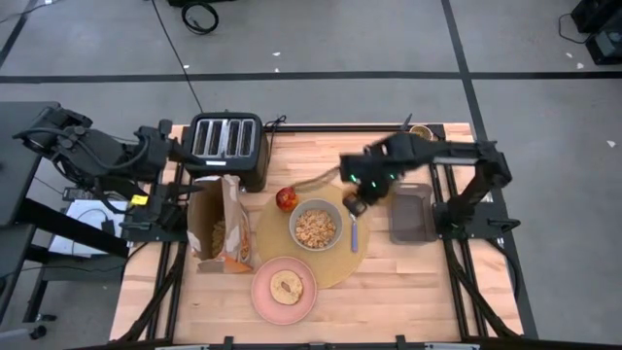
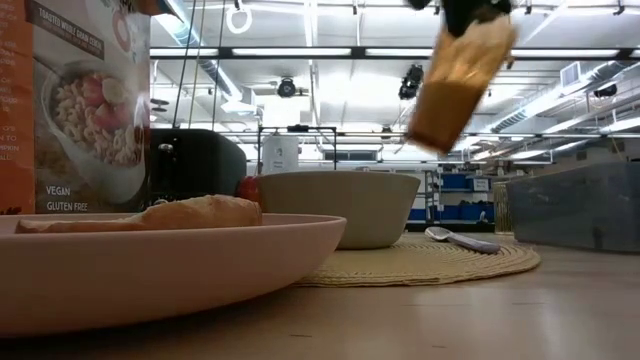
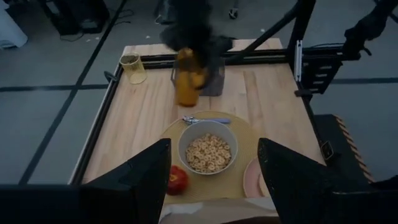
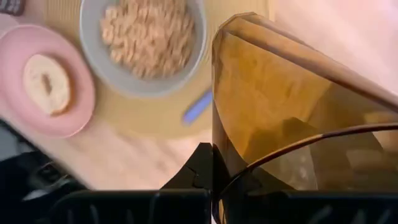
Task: Arrange a breakfast setting
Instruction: Put the yellow transparent cup to the top right of the gray bowl on the yellow placemat
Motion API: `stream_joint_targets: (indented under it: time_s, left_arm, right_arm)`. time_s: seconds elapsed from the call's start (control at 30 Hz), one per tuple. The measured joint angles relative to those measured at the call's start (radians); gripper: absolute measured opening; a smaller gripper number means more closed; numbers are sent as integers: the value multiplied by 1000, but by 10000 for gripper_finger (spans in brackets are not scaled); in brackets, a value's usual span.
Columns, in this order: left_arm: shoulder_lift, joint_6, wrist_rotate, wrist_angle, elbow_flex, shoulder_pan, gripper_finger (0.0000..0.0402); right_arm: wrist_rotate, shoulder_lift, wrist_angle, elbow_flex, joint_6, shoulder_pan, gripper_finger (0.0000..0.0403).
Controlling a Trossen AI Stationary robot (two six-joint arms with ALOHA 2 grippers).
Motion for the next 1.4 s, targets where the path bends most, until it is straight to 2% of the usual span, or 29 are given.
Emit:
stream_joint_targets:
  time_s: [0.2,0.3,0.5,0.57,0.7,0.9,1.17,1.4]
  left_arm:
    - [0,-46,0,1,0,0,244]
    - [0,-69,-20,1,0,0,244]
    - [0,-174,-101,2,0,0,244]
    - [0,-207,-118,2,0,0,244]
    - [0,-242,-153,2,0,0,244]
    - [0,-255,-205,2,0,0,244]
    - [0,-227,-233,2,0,0,244]
    - [0,-193,-237,2,0,0,244]
  right_arm:
    - [1,76,46,2,-493,-163,13]
    - [31,120,46,1,-827,-197,13]
    - [270,186,70,1,-1582,-192,13]
    - [364,201,100,2,-1767,-186,13]
    - [455,237,137,2,-2038,-186,13]
    - [472,252,135,1,-2244,-185,13]
    - [464,251,195,-67,-2159,-185,13]
    - [488,252,204,-107,-2168,-166,13]
